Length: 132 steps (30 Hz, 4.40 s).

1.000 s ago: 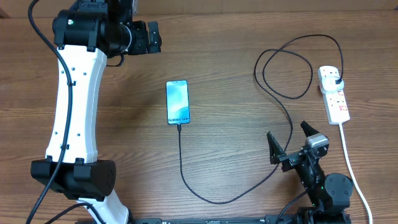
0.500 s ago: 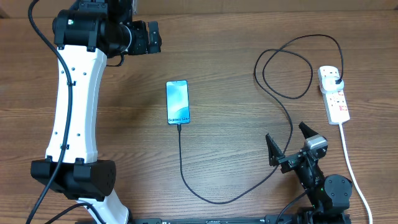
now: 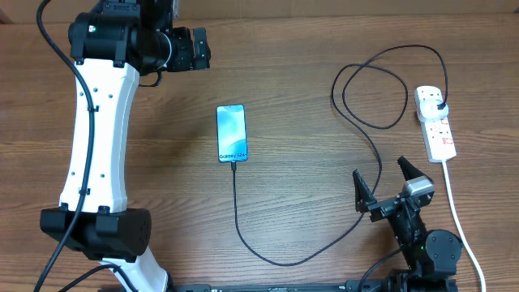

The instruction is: Plug charger to phone and switch on socket

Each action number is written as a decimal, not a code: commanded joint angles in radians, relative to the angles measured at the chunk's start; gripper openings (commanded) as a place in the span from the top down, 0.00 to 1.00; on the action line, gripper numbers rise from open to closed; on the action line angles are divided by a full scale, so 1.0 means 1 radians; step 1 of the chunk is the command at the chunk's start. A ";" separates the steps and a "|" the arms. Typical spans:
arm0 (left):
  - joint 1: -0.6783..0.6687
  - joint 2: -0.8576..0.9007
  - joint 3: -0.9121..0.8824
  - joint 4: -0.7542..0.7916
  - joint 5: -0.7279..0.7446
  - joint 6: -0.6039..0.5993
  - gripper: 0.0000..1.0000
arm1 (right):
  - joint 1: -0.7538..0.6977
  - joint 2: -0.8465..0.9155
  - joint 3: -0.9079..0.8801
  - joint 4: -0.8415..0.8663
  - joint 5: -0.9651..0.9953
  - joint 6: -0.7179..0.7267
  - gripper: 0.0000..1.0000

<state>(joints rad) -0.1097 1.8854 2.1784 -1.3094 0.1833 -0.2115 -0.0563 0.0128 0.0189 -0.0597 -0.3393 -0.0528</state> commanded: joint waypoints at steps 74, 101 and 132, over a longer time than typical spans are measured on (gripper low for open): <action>0.117 -1.859 -2.159 1.262 0.016 0.661 0.00 | 0.005 -0.010 -0.011 0.006 0.006 -0.001 0.00; 0.116 -1.882 -2.174 1.251 0.017 0.634 0.00 | 0.005 -0.010 -0.011 0.006 0.006 -0.001 0.00; 0.116 -1.882 -2.174 1.251 0.017 0.634 0.00 | 0.005 -0.010 -0.011 0.006 0.006 -0.001 0.00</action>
<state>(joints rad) -0.0036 0.0166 0.0116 -0.0597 0.2050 0.4221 -0.0563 0.0128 0.0185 -0.0605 -0.3397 -0.0525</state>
